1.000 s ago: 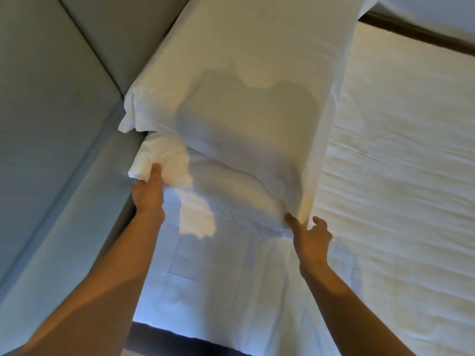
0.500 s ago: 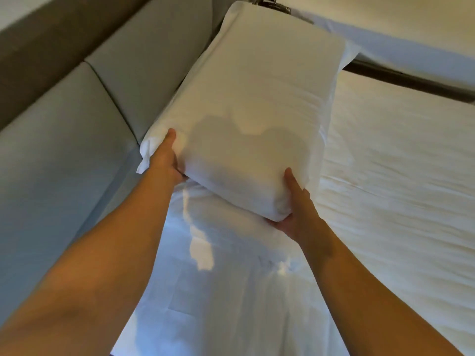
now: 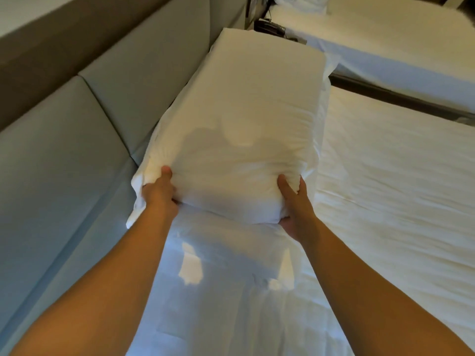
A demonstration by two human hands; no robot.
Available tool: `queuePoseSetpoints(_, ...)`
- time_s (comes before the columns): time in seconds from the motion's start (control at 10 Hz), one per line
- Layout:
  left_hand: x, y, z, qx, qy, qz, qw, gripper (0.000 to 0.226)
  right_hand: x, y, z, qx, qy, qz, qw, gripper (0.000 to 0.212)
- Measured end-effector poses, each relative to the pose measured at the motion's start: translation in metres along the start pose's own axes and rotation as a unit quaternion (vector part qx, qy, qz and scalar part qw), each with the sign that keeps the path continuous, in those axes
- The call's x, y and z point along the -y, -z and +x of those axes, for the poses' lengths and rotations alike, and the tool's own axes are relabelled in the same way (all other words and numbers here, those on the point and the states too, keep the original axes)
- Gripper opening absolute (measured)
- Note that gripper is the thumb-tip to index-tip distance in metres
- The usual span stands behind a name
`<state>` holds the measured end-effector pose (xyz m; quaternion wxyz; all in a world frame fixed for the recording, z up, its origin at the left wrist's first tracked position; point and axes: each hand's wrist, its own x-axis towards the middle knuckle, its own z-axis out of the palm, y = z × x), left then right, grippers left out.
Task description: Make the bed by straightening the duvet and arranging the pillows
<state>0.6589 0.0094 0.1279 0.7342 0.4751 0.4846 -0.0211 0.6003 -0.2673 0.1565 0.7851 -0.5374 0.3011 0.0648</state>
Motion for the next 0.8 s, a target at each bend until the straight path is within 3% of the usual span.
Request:
queuePoseSetpoints(0.2,-0.014,0.003,0.005,0.025,0.029,0.003,0.999,0.072,-0.022,0.003,-0.020,-0.075,0.011,-0.032,0.997,0.087)
queuePoseSetpoints(0.3,-0.018,0.008,-0.004,0.018,0.016,0.020,1.000,0.066,-0.029,0.015,-0.046,-0.094,-0.035,-0.003,0.995,0.075)
queuePoseSetpoints(0.4,-0.028,0.009,-0.003,0.012,-0.008,0.044,0.999,0.074,-0.044,0.033,-0.058,-0.109,-0.082,0.003,0.991,0.036)
queuePoseSetpoints(0.5,-0.023,0.014,0.008,0.022,-0.005,0.040,0.999,0.071,-0.059,0.046,-0.062,-0.123,-0.127,0.043,0.983,0.015)
queuePoseSetpoints(0.6,0.000,0.039,0.037,0.014,0.042,0.005,0.999,0.046,-0.071,0.063,-0.066,-0.142,-0.157,0.099,0.972,0.033)
queuePoseSetpoints(0.7,0.018,0.064,0.077,0.020,0.076,-0.043,0.996,0.009,-0.083,0.086,-0.071,-0.153,-0.168,0.073,0.971,0.036)
queuePoseSetpoints(0.8,0.027,0.076,0.077,-0.024,0.094,-0.024,0.995,0.026,-0.096,0.107,-0.087,-0.146,-0.179,-0.046,0.972,0.029)
